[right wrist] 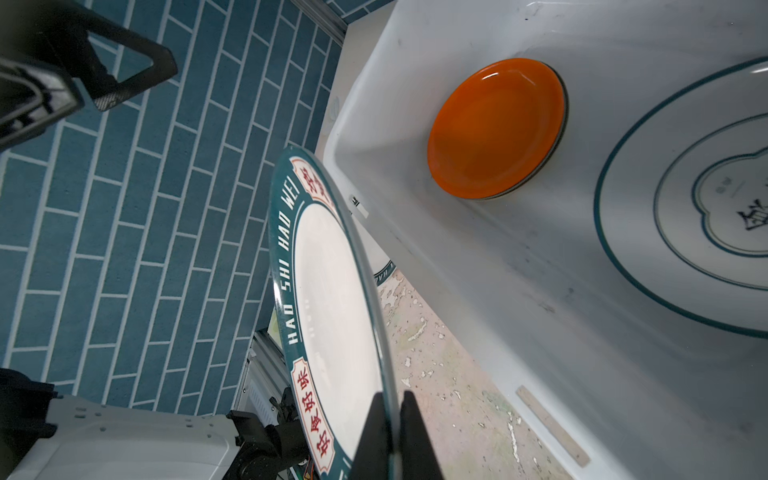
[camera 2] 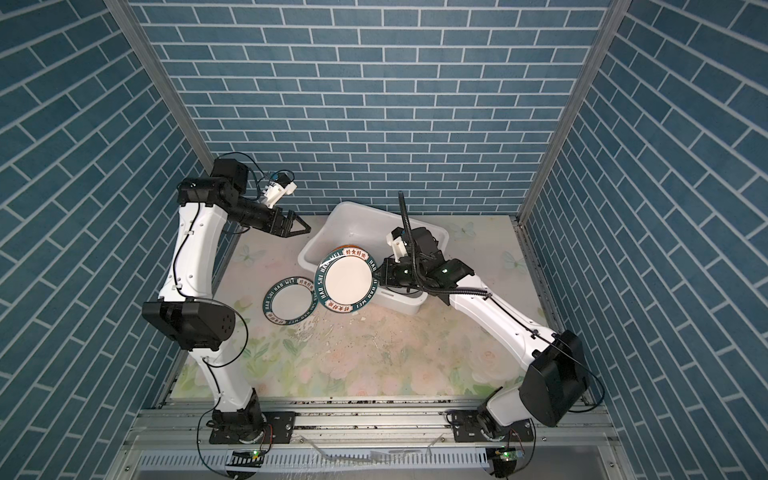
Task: Place the plates into the plastic bin on the countertop
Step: 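Bring the left gripper to the green-rimmed plate held by the right gripper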
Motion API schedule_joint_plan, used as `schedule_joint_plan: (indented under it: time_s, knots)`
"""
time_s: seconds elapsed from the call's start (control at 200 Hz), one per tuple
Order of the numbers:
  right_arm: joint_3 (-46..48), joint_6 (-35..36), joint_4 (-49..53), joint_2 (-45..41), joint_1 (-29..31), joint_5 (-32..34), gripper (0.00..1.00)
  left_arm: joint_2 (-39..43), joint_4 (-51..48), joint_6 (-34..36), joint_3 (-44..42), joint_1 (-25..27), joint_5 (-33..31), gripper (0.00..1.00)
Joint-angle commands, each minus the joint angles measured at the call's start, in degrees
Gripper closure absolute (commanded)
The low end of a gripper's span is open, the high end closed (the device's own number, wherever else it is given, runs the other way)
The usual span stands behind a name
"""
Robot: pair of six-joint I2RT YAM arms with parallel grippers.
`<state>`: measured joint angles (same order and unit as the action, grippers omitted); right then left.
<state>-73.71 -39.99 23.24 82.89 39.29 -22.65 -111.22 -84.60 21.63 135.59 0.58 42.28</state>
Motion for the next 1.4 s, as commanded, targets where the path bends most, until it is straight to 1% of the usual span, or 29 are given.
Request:
schedule_joint_plan:
  time_s: [0.0,0.08,0.155,0.26,0.33,0.415,0.505,0.545,0.63,0.775,0.845,0.94,1.03,1.105,1.245,1.32,1.395]
  knots:
    - [-2.9,0.5,2.6,-2.6,-1.7,-0.5,1.0,0.1,-6.7,5.4,2.1,0.0,-1.3,0.08]
    - [-2.2,-0.9,1.4,-3.4,-2.7,-0.4,1.0,1.5,-6.3,5.5,-0.2,0.0,-0.1,0.1]
    - [-2.0,-1.8,0.7,-3.9,-3.6,-0.3,1.0,4.7,-4.2,6.1,-3.9,0.1,1.1,0.1]
    - [-2.7,-1.9,1.0,-4.3,-4.7,-0.2,1.0,9.7,2.6,3.1,-13.0,0.2,1.1,0.09]
    - [-3.1,-1.8,1.1,-4.6,-5.5,-0.6,1.0,11.4,4.7,2.5,-17.0,1.3,1.4,0.09]
    - [-3.6,-1.5,1.1,-4.7,-6.7,-1.6,1.0,11.7,5.2,2.3,-19.1,3.7,0.1,0.12]
    - [-4.1,-1.8,0.4,-4.3,-8.0,-3.0,1.0,12.3,8.6,-1.1,-22.7,5.3,2.3,0.13]
    - [-4.5,-2.0,-0.1,-3.9,-8.5,-4.0,1.0,12.4,9.0,-1.4,-24.0,6.3,2.4,0.14]
    - [-5.0,-2.2,-0.7,-3.4,-8.9,-4.9,1.0,12.3,8.6,-1.2,-24.9,8.7,-0.5,0.15]
    - [-4.7,-2.8,-1.5,-3.7,-9.3,-5.2,1.0,11.7,9.5,-3.9,-25.3,9.5,0.7,0.16]
    - [-4.3,-3.3,-2.1,-4.0,-9.6,-5.4,1.0,11.1,9.9,-4.8,-25.1,9.5,2.0,0.17]
    - [-4.1,-3.9,-2.4,-4.0,-10.0,-6.1,1.0,10.0,9.9,-6.0,-24.9,9.7,5.8,0.19]
    - [-3.6,-4.9,-3.4,-3.9,-10.2,-6.9,1.0,9.2,11.0,-7.8,-25.6,10.3,6.9,0.19]
    - [-2.6,-6.1,-4.9,-4.3,-10.1,-7.3,1.0,8.2,11.6,-9.1,-25.9,10.4,9.3,0.21]
    - [-1.0,-6.9,-5.6,-5.4,-10.1,-6.9,1.0,6.7,11.8,-9.7,-24.9,10.4,10.5,0.26]
    - [-0.2,-7.2,-5.9,-5.8,-10.1,-6.6,1.0,5.9,12.1,-10.1,-24.5,10.5,12.2,0.3]
    - [0.7,-7.6,-6.4,-6.2,-10.1,-6.8,1.0,5.5,12.2,-10.3,-24.2,10.7,12.5,0.36]
